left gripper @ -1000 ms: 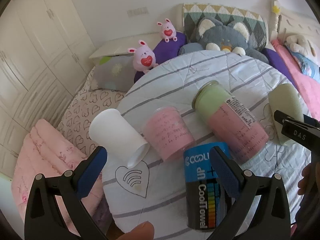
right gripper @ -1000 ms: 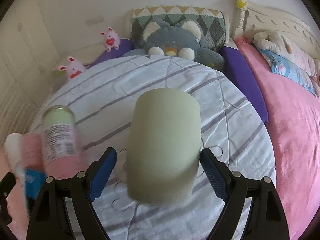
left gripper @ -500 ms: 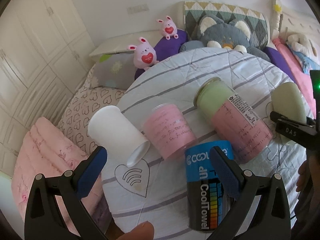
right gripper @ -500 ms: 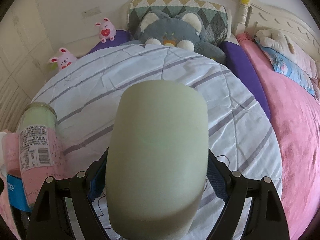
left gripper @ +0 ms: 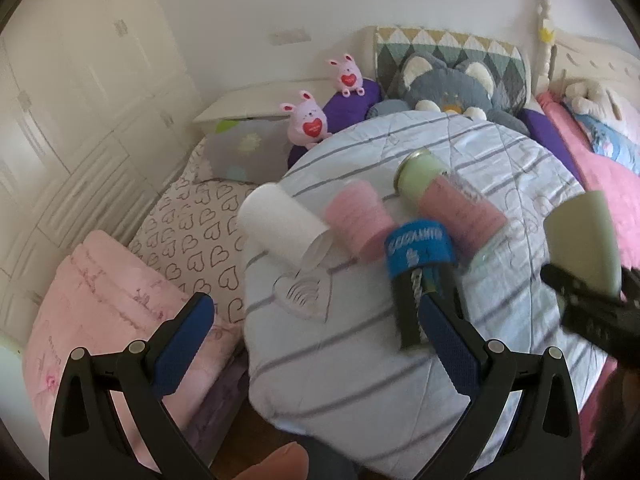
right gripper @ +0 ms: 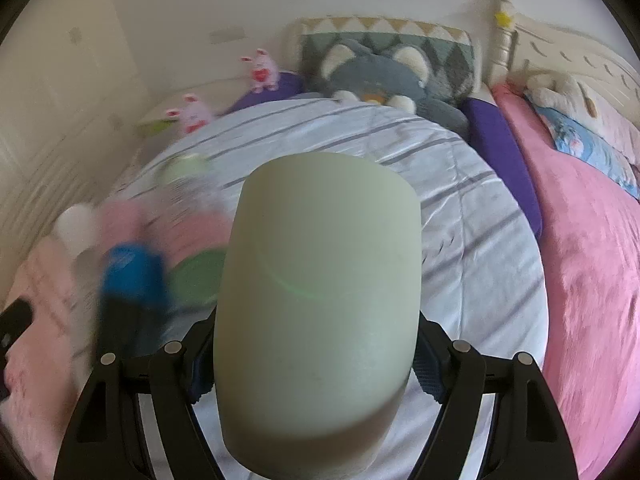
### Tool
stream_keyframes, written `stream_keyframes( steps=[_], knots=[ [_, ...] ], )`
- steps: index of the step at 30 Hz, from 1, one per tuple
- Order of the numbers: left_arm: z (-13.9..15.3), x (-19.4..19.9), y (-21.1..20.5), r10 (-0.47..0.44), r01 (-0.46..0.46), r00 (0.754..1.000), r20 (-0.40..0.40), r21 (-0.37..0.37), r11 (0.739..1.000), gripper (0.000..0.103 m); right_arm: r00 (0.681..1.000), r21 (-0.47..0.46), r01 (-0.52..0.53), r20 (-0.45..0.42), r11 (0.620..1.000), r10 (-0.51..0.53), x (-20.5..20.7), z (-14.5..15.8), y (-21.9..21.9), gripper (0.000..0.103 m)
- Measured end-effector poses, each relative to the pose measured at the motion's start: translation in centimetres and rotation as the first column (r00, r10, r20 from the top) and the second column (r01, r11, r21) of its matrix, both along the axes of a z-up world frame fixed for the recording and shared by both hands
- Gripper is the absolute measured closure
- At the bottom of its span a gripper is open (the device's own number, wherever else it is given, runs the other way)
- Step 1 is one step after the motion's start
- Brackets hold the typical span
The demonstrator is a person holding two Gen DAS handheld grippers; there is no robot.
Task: Flip cup upright
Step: 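Lift the pale green cup with the right tool and rotate it, then bring the left tool to the pale green cup held by the right tool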
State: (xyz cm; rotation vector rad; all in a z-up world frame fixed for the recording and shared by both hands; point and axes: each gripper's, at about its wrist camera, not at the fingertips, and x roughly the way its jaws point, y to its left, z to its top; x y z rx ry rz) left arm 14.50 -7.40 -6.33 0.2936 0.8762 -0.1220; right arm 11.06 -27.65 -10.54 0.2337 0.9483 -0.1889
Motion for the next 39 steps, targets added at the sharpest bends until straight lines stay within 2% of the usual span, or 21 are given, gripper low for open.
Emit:
stream_keyframes(
  steps=[7, 20, 25, 39],
  knots=[
    [-0.7, -4.0, 3.7, 0.020, -0.020, 1.000, -0.015, 0.003, 1.000, 0.000, 0.998, 0.047, -0.067, -0.014, 0.997, 0.067, -4.9, -1.1, 5.5, 0.024],
    [-0.9, -6.5, 6.6, 0.043, -0.043, 0.999, -0.009, 0.019, 0.999, 0.000, 0.995, 0.049, -0.053, -0.087, 0.997, 0.057, -5.2, -5.2, 8.3, 0.022],
    [-0.6, -7.0, 6.3, 0.034, -0.034, 0.999, -0.009, 0.011, 0.999, 0.000, 0.994, 0.016, -0.082, -0.075, 0.996, 0.083, -6.4, -3.8, 8.8, 0.021],
    [0.5, -8.9, 5.6, 0.051, -0.051, 0.999, -0.010, -0.004, 0.999, 0.000, 0.992, -0.024, -0.086, 0.092, 0.996, 0.088, -10.2, 2.6, 8.6, 0.021]
  ],
)
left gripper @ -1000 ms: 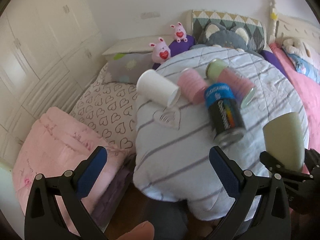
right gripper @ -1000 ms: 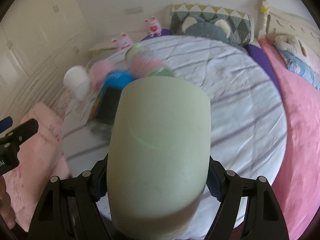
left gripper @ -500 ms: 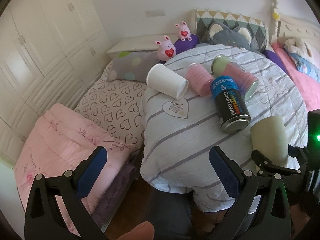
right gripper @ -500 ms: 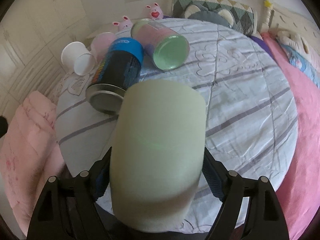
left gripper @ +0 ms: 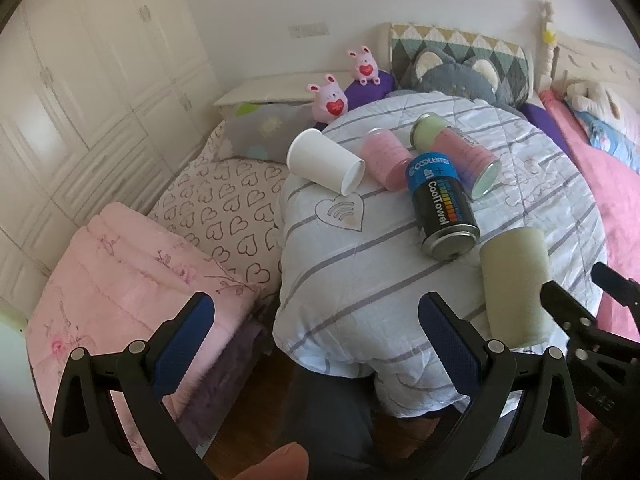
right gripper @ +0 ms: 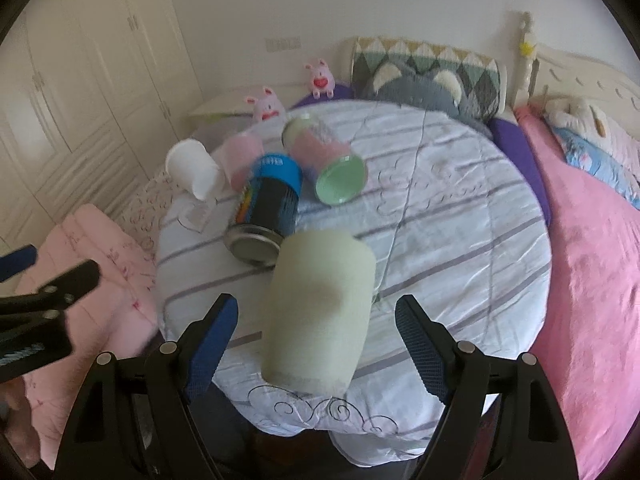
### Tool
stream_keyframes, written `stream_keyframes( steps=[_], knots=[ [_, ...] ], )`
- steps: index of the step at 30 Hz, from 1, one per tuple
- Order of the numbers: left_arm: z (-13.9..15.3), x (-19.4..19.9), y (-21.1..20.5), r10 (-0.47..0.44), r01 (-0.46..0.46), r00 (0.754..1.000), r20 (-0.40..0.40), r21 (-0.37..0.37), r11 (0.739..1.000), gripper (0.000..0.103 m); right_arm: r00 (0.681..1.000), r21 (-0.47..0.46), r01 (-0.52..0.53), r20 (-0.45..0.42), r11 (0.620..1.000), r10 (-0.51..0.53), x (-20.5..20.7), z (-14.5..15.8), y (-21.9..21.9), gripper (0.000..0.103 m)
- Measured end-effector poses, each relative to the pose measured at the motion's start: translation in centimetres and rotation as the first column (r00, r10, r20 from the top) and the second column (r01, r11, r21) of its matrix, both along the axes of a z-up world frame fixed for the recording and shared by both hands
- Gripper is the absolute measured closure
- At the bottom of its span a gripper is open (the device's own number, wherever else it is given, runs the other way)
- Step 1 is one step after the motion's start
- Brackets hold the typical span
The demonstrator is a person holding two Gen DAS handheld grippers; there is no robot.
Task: Flip cup upright
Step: 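Bring the left tool to the pale green cup held by the right tool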
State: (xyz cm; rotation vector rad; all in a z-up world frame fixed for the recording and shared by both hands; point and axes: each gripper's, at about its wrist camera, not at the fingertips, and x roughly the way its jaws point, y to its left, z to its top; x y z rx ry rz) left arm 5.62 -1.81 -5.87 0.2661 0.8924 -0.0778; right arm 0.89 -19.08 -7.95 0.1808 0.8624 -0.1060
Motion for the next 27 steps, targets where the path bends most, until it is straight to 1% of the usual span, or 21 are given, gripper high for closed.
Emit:
stream_keyframes(
  steps=[7, 19, 24, 27],
  knots=[
    [0.2, -1.4, -0.5, -0.001, 0.001, 1.000, 0.009, 0.001, 1.000, 0.000, 0.999, 0.008, 0.004, 0.047, 1.000, -0.004, -2.0, 1.4, -0.2, 0.021],
    [0.6, -2.4, -0.8, 0.001, -0.001, 1.000, 0.021, 0.004, 1.000, 0.000, 0.997, 0.011, 0.007, 0.079, 1.000, -0.008, -3.6, 2.2, -0.5, 0.021],
    [0.7, -2.7, -1.7, -0.003, 0.003, 1.000, 0.004, 0.006, 1.000, 0.000, 0.997, 0.004, 0.007, 0.083, 1.000, -0.007, -4.0, 2.2, -0.9, 0.021],
    [0.6, -3.0, -3.0, -0.010, 0.011, 1.000, -0.018, 0.003, 1.000, 0.000, 0.996, 0.004, 0.019, 0.082, 1.000, -0.019, -4.6, 2.0, -2.2, 0.021]
  ],
)
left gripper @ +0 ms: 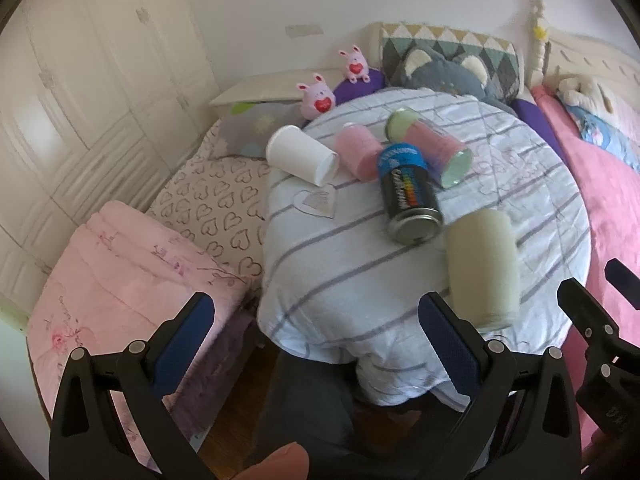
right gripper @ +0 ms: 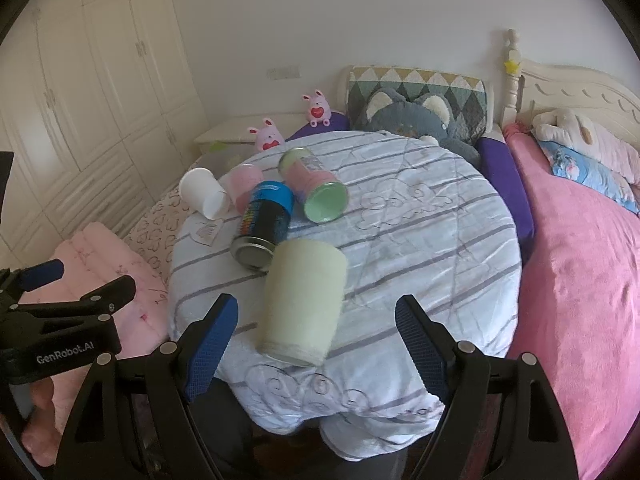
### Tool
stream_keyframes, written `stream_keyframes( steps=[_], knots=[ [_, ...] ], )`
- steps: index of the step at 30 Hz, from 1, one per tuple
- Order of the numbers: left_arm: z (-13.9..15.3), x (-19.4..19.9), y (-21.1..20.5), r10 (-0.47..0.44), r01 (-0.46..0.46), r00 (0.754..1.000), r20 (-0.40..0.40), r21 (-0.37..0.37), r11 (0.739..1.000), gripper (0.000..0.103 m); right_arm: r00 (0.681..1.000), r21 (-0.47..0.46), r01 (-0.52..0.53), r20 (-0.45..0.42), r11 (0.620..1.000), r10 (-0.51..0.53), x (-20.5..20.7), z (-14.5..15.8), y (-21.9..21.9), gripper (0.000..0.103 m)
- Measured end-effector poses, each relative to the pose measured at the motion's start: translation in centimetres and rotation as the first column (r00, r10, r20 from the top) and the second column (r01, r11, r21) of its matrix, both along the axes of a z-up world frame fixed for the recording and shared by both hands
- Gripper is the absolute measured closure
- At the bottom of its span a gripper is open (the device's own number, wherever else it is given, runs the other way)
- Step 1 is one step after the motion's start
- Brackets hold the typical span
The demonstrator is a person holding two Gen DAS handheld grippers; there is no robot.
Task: Flip cup upright
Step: 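Bring the left tool to the pale green cup held by the right tool, then grasp the pale green cup with the left tool while the right tool releases it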
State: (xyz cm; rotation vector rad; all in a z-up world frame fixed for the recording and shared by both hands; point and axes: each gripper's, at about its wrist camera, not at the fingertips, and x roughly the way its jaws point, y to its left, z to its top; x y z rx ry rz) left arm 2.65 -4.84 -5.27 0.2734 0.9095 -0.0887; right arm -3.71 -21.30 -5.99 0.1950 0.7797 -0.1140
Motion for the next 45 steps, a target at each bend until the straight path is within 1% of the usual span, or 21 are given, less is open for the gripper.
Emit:
stream_keyframes(
  steps=[5, 10, 15, 21, 25, 30, 33, 39, 45],
  knots=[
    [-0.5, -0.5, -3.2, -0.011, 0.011, 1.000, -0.021, 0.017, 1.000, 0.000, 1.000, 0.020, 0.026, -0.006, 0.999, -0.026, -0.8, -0.5, -3.6, 0.021],
    [-1.4, -0.3, -6.3, 0.004, -0.003, 0.999, -0.053, 0.027, 1.000, 0.000, 1.000, 0.035, 0.021, -0.017, 0.999, -0.021, -1.0, -1.5, -6.9, 0.021],
    [-2.9, 0.1, -9.5, 0.003, 0.001, 0.995, -0.096, 0.046, 0.999, 0.000, 0.999, 0.049, 0.013, -0.031, 0.999, -0.012, -0.4, -2.4, -9.7, 0.021],
    [-5.0, 1.7, -12.1, -0.002, 0.008, 0.986, -0.169, 0.037, 0.999, 0.000, 0.999, 0.061, 0.005, -0.048, 0.998, -0.003, 0.7, -3.4, -11.8, 0.021],
    [-6.1, 2.7, -13.0, -0.007, 0.011, 0.978, -0.210, 0.022, 1.000, 0.000, 0.998, 0.069, 0.001, -0.065, 0.998, 0.003, 1.3, -4.3, -12.5, 0.021],
    [-7.5, 4.4, -13.5, 0.014, -0.011, 0.970, -0.242, 0.013, 1.000, 0.000, 0.996, 0.075, -0.004, -0.092, 0.997, 0.011, 2.2, -5.3, -13.0, 0.021],
    [-8.3, 5.4, -13.5, 0.005, -0.018, 0.958, -0.287, -0.044, 0.999, 0.000, 0.994, 0.073, -0.005, -0.110, 0.997, 0.014, 2.9, -5.8, -13.2, 0.021],
    [-9.2, 6.7, -14.2, 0.004, -0.020, 0.948, -0.319, -0.047, 0.999, 0.000, 0.990, 0.082, -0.003, -0.137, 0.997, 0.015, 3.8, -6.7, -13.6, 0.021],
    [-10.5, 8.2, -14.1, 0.020, -0.059, 0.929, -0.370, -0.095, 0.994, 0.000, 0.988, 0.082, 0.000, -0.155, 0.997, 0.013, 4.6, -7.1, -13.9, 0.021]
  ],
)
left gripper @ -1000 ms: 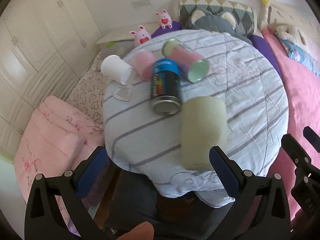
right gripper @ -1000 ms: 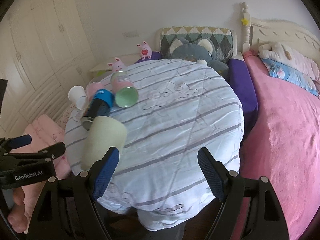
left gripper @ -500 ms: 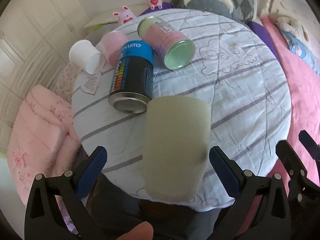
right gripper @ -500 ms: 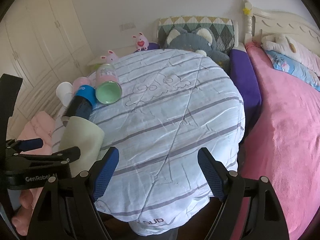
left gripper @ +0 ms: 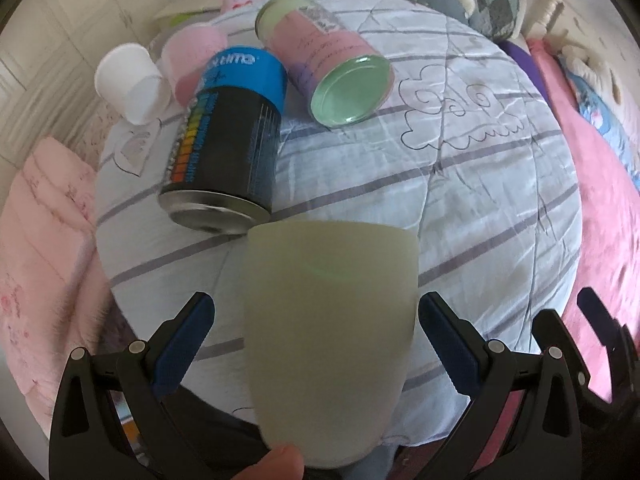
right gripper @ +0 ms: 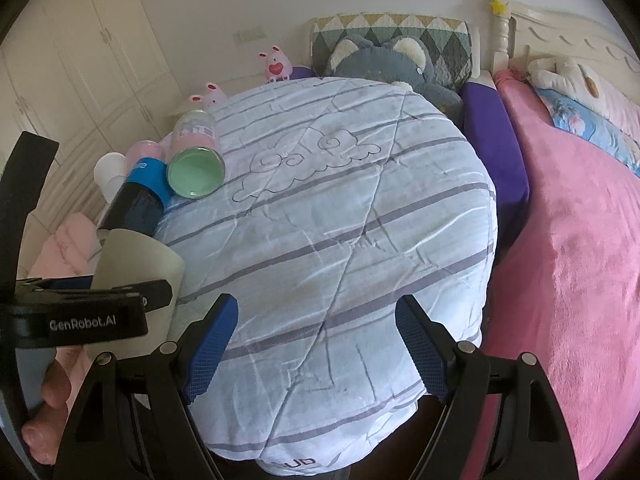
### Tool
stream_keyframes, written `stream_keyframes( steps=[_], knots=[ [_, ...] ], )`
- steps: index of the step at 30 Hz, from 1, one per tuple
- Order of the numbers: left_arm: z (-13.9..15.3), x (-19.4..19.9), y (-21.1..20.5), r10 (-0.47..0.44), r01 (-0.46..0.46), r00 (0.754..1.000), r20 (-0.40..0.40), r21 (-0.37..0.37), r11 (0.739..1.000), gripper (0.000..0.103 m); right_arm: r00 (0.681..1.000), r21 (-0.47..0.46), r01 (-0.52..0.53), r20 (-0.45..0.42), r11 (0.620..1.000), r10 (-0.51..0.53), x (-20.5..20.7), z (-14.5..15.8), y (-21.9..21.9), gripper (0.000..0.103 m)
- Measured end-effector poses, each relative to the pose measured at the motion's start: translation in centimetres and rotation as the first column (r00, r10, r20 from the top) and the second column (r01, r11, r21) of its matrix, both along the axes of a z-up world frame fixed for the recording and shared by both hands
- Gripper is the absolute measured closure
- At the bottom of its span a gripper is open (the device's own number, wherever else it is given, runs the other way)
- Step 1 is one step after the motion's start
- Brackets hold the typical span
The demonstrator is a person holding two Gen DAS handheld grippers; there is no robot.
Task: Flip cup upright
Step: 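Grasp the pale green cup with the left tool while the right tool releases it, then turn the pale green cup rim-up with the left tool and lower it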
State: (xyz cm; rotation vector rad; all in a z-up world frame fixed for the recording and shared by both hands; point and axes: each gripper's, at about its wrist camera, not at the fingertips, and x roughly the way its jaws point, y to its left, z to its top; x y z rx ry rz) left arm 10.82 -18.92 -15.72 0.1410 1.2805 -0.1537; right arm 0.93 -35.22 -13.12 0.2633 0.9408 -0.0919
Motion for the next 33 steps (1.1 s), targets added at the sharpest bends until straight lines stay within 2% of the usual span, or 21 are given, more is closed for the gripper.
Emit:
stream_keyframes(
  steps=[3, 6, 12, 15, 18, 19, 22, 23, 24, 27, 33],
  knots=[
    [-1.0, 0.5, 0.3, 0.018, -0.019, 0.999, -0.034, -0.031, 0.999, 0.006, 1.000, -0.003, 0.002, -0.008, 1.000, -0.002, 0.2, -0.2, 0.0, 0.021],
    [-1.1, 0.7, 0.7, 0.027, -0.030, 0.999, -0.035, -0.079, 0.996, 0.022, 1.000, -0.004, 0.004, -0.013, 1.000, -0.005, 0.4, -0.3, 0.0, 0.021],
    [0.0, -0.3, 0.5, -0.012, 0.017, 0.998, 0.056, -0.087, 0.996, 0.023, 1.000, -0.007, 0.004, -0.013, 1.000, -0.004, 0.2, -0.1, 0.3, 0.021],
    [1.0, -1.6, 0.4, -0.047, 0.063, 0.989, 0.140, -0.110, 0.992, 0.023, 1.000, -0.011, 0.005, -0.006, 1.000, -0.005, -0.1, 0.2, 0.6, 0.021],
    [2.4, -3.1, 0.4, -0.085, 0.119, 0.954, 0.287, -0.105, 0.987, 0.023, 1.000, -0.012, 0.011, 0.000, 1.000, -0.011, -0.6, 0.5, 0.9, 0.021],
    [2.8, -3.7, 0.4, -0.098, 0.143, 0.931, 0.352, -0.102, 0.984, 0.023, 1.000, -0.010, 0.015, 0.004, 1.000, -0.015, -0.9, 0.6, 1.0, 0.021],
    [2.9, -4.8, 1.2, -0.136, 0.219, 0.839, 0.526, -0.097, 0.971, 0.023, 0.999, -0.010, 0.032, 0.023, 0.999, -0.031, -1.7, 1.0, 1.4, 0.021],
    [2.6, -5.0, 1.3, -0.138, 0.220, 0.822, 0.553, -0.083, 0.972, 0.023, 0.999, -0.014, 0.035, 0.029, 0.999, -0.034, -2.1, 1.2, 1.5, 0.021],
    [2.5, -4.9, 1.4, -0.137, 0.218, 0.811, 0.569, -0.076, 0.973, 0.023, 0.999, -0.019, 0.038, 0.030, 0.999, -0.037, -2.3, 1.3, 1.6, 0.021],
    [1.7, -4.6, 2.6, -0.107, 0.212, 0.803, 0.586, -0.112, 0.971, 0.023, 0.999, -0.041, 0.043, 0.025, 0.998, -0.042, -3.0, 1.5, 2.0, 0.021],
    [2.2, -6.0, 3.8, -0.083, 0.195, 0.774, 0.628, -0.112, 0.974, 0.023, 0.999, -0.056, 0.046, 0.014, 0.997, -0.045, -3.5, 1.5, 3.0, 0.021]
  ],
)
